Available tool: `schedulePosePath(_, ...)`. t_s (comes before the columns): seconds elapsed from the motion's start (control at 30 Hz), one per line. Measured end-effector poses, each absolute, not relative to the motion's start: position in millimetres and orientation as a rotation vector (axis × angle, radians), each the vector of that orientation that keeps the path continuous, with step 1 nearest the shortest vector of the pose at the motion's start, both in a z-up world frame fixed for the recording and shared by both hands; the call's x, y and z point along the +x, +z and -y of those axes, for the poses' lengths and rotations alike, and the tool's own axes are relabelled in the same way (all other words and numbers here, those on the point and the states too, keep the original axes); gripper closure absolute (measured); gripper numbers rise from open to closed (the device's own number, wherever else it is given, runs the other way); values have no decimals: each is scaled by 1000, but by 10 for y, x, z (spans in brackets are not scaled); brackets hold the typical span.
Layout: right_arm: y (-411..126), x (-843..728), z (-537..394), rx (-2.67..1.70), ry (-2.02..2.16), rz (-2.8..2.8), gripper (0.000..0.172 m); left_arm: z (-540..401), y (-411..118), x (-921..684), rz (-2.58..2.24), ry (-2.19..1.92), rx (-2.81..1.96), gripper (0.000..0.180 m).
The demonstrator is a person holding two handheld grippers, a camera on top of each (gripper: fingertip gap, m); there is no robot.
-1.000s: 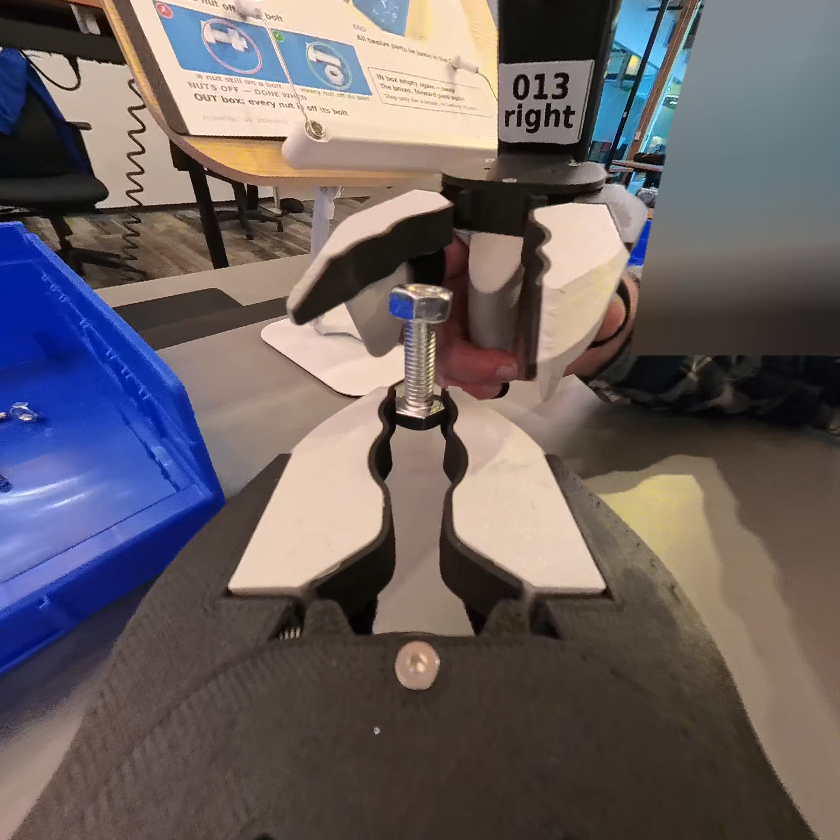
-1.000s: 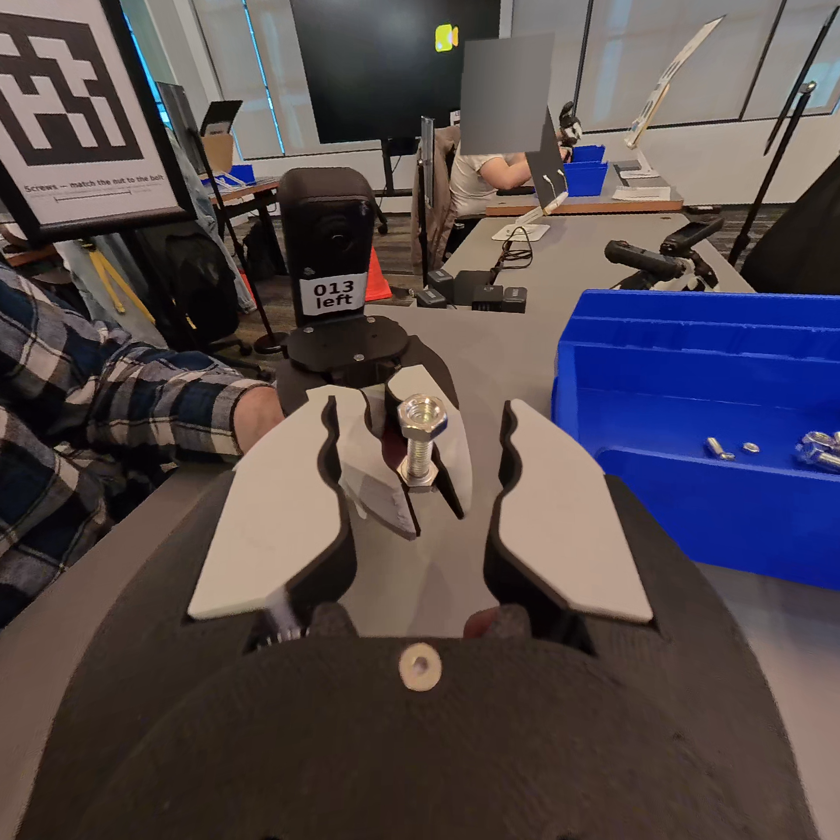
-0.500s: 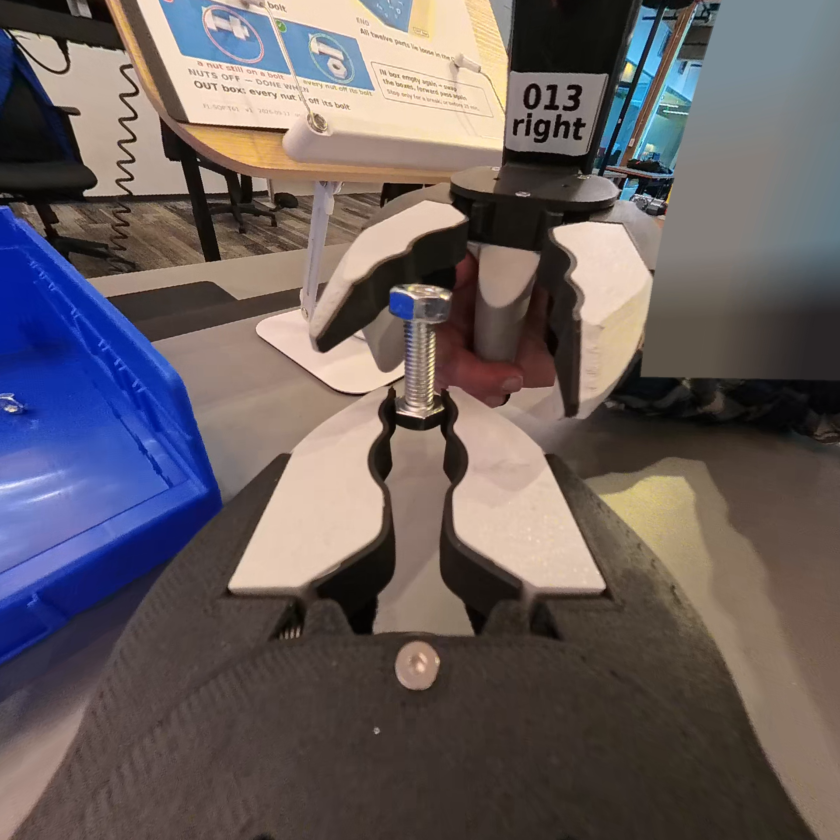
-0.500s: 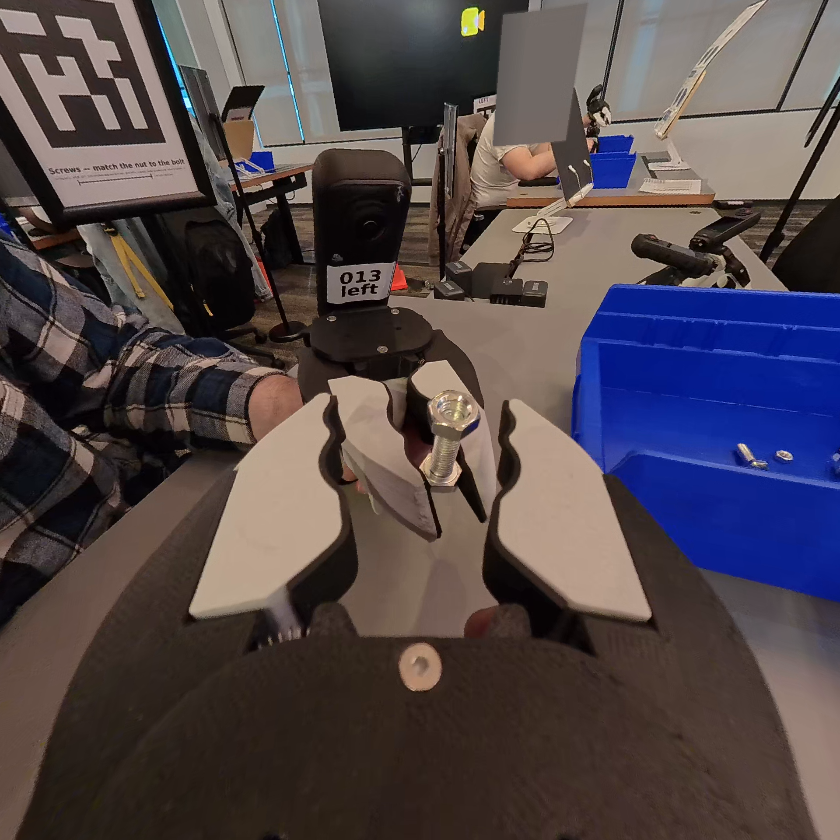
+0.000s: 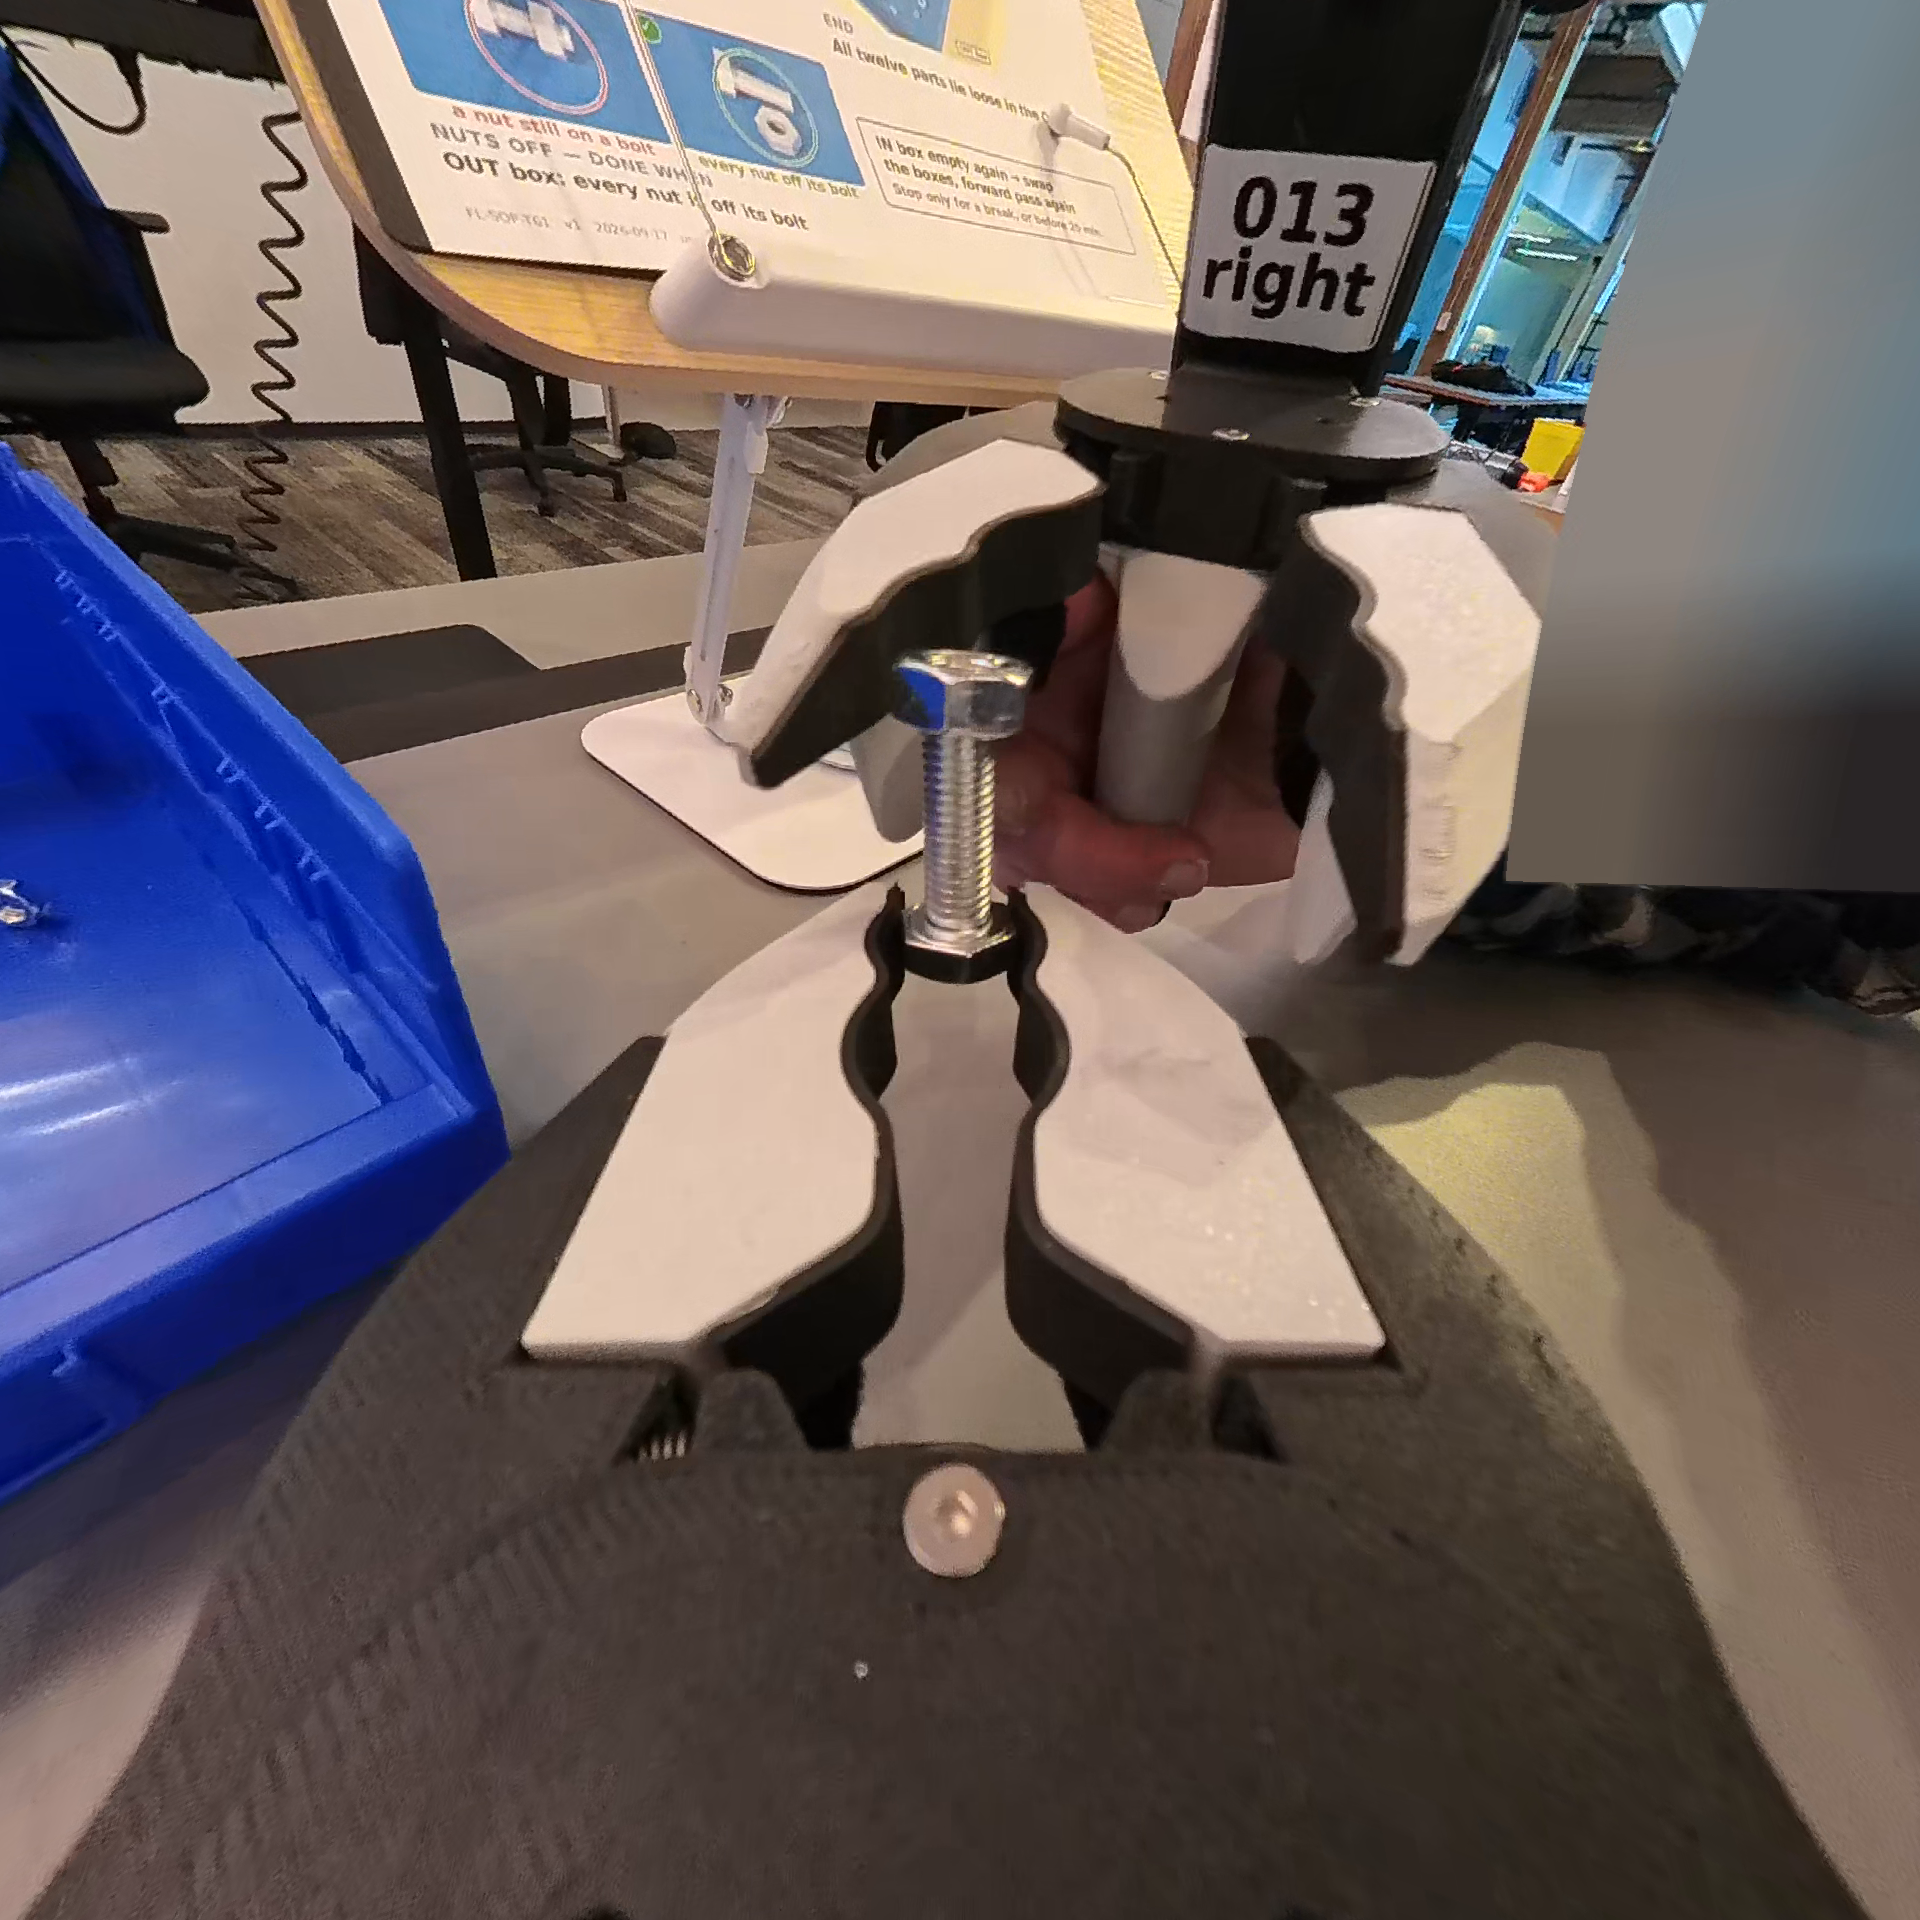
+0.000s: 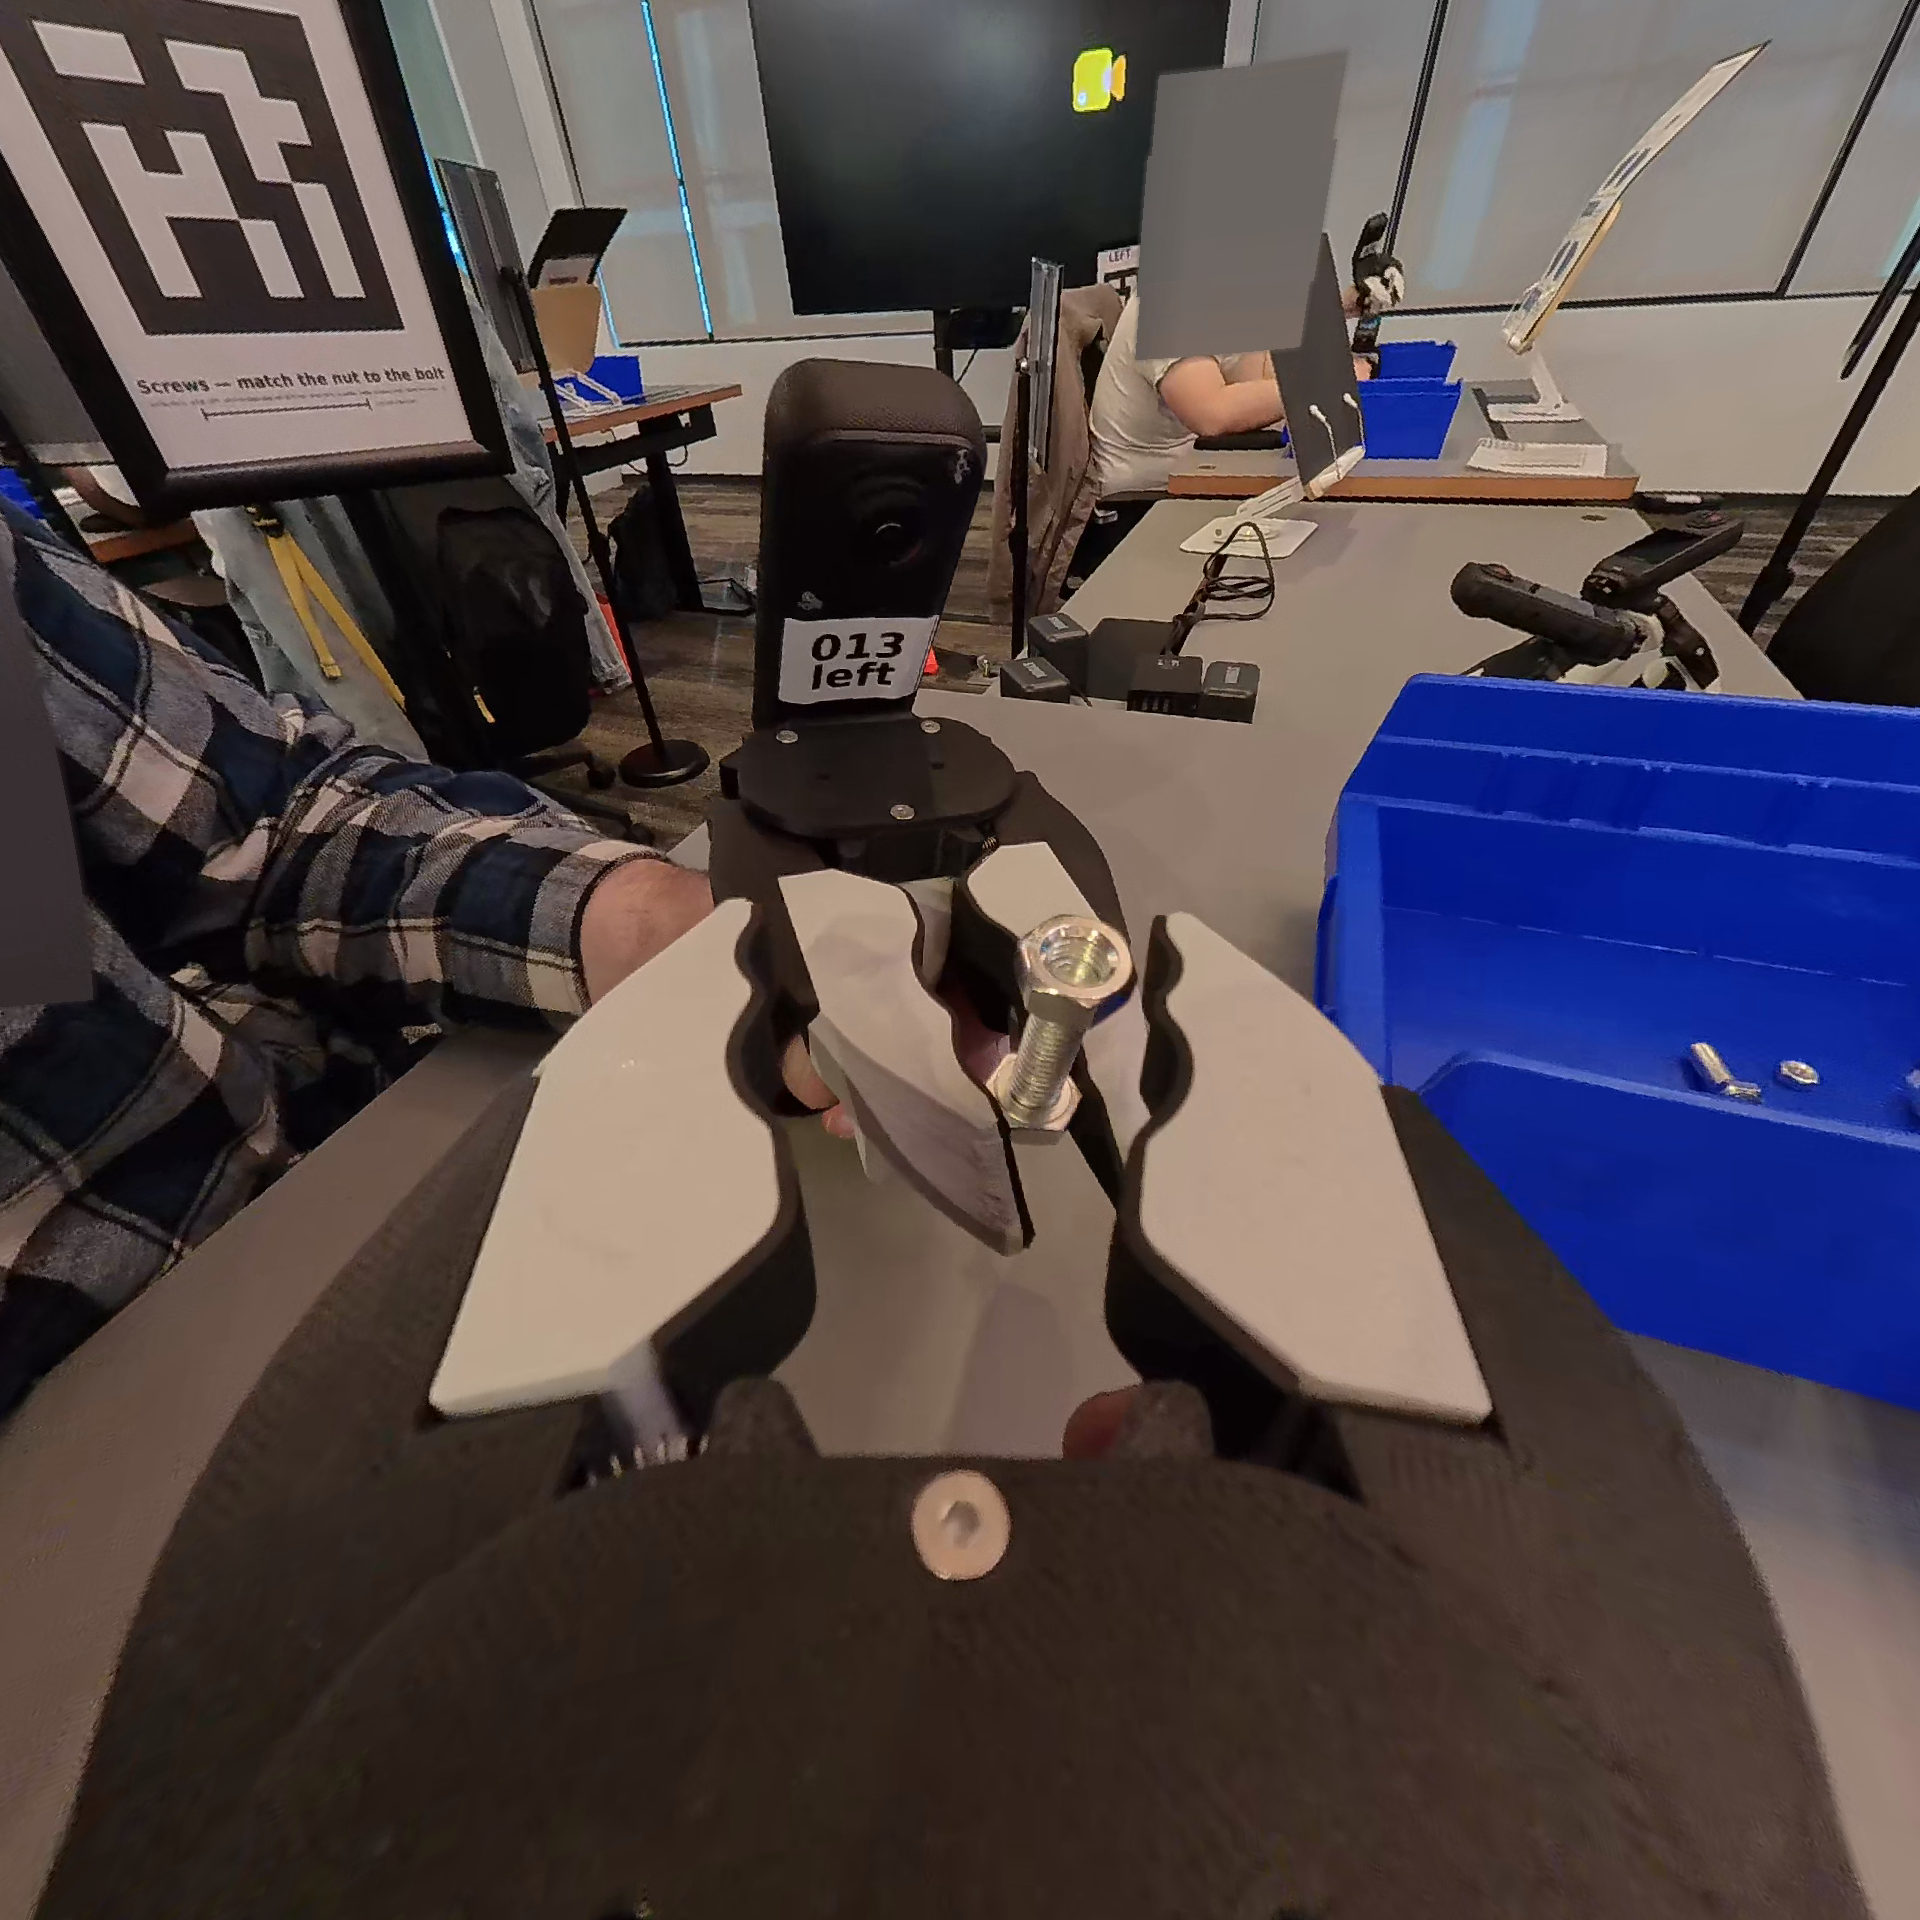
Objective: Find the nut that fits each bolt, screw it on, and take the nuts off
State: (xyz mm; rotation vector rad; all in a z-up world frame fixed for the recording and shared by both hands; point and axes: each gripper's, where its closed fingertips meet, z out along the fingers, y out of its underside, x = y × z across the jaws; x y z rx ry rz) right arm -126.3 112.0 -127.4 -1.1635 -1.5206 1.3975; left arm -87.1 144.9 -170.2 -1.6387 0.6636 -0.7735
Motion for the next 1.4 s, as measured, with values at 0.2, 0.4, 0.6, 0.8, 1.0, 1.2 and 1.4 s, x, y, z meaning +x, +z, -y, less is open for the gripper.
schedulePosePath(0.2, -1280, -1264, -1132, -1168, 1389, 1519, 102, -1453, -1707, -873, -662, -774, -1642, 162)
schedulePosePath(0.4, -1275, -1263, -1140, -1170, 1394, 1513, 102, -1450, -1719, -862, -669, -772, -1647, 162)
schedulePosePath(0.6, -1276, -1259, -1121, -1161, 1395, 1523, 103, -1457, -1719, -874, -660, -773, -1649, 162)
schedulePosePath(0.8, -1283, -1253, -1142, -1165, 1387, 1524, 103, -1482, -1731, -910, -638, -772, -1662, 162)
schedulePosePath(1.0, -1271, -1231, -1183, -1156, 1371, 1511, 111, -1484, -1721, -921, -630, -778, -1659, 162)
schedulePosePath(1.2, -1283, -1238, -1240, -1181, 1350, 1493, 107, -1480, -1738, -907, -644, -772, -1666, 162)
schedulePosePath(1.4, -1189, -1188, -1297, -1144, 1310, 1465, 119, -1468, -1756, -876, -681, -723, -1665, 162)
